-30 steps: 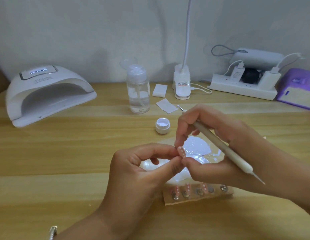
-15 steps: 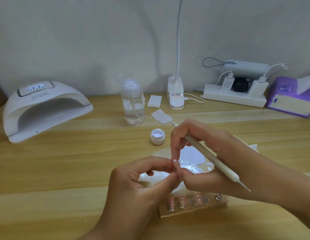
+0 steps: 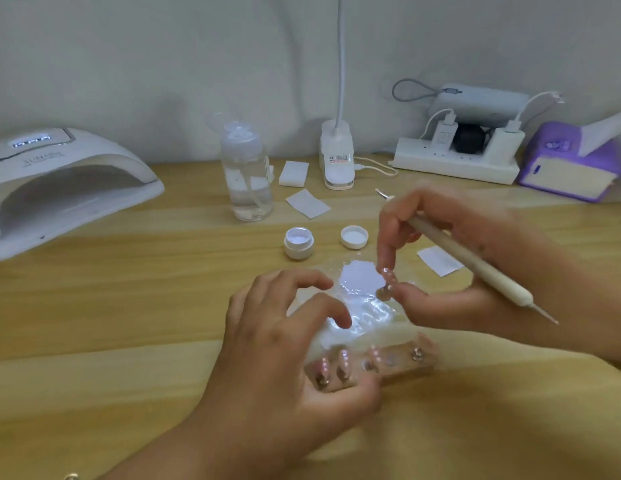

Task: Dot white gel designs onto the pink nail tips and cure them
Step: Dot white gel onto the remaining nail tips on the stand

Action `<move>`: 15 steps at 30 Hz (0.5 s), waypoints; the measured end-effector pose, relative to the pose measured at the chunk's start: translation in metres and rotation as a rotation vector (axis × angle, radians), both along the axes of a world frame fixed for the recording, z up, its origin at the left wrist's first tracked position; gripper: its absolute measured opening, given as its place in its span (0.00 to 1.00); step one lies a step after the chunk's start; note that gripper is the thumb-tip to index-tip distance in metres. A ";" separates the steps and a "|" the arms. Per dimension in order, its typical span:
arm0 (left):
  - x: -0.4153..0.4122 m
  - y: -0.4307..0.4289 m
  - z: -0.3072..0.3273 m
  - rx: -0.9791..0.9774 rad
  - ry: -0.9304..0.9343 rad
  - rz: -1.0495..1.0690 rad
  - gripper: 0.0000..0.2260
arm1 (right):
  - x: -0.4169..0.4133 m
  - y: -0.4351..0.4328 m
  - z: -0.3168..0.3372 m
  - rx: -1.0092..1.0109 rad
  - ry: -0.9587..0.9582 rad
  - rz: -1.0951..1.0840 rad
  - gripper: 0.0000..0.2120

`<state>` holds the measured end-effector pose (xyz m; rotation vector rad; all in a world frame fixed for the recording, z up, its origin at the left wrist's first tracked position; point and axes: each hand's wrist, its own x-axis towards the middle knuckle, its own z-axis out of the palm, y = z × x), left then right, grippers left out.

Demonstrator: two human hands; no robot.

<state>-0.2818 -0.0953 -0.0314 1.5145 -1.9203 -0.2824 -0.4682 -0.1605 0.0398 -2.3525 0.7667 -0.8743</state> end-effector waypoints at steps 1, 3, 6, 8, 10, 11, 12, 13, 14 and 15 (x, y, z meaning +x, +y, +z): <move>0.000 0.000 -0.002 -0.003 -0.029 -0.003 0.15 | -0.010 0.004 -0.006 0.020 0.029 -0.018 0.14; 0.002 0.000 -0.005 -0.007 -0.064 -0.011 0.14 | -0.014 0.008 -0.018 0.051 0.017 -0.042 0.13; 0.003 -0.001 -0.006 0.000 -0.081 -0.018 0.12 | -0.015 0.013 -0.033 0.051 -0.040 -0.071 0.13; 0.003 -0.001 -0.007 -0.001 -0.083 -0.027 0.11 | -0.015 0.013 -0.040 0.032 -0.069 -0.053 0.16; 0.004 -0.001 -0.008 -0.009 -0.085 -0.036 0.10 | -0.015 0.011 -0.047 0.010 -0.063 -0.032 0.21; 0.004 -0.001 -0.008 -0.011 -0.084 -0.041 0.10 | -0.015 0.012 -0.049 0.024 -0.069 -0.041 0.22; 0.004 -0.002 -0.008 -0.013 -0.082 -0.047 0.10 | -0.015 0.013 -0.051 0.038 -0.077 -0.059 0.22; 0.004 -0.002 -0.008 -0.014 -0.078 -0.051 0.09 | -0.015 0.014 -0.051 0.038 -0.081 -0.072 0.20; 0.004 -0.002 -0.008 -0.015 -0.073 -0.055 0.09 | -0.015 0.015 -0.053 0.031 -0.079 -0.086 0.18; 0.004 -0.002 -0.008 -0.014 -0.070 -0.058 0.09 | -0.014 0.017 -0.053 0.020 -0.075 -0.099 0.17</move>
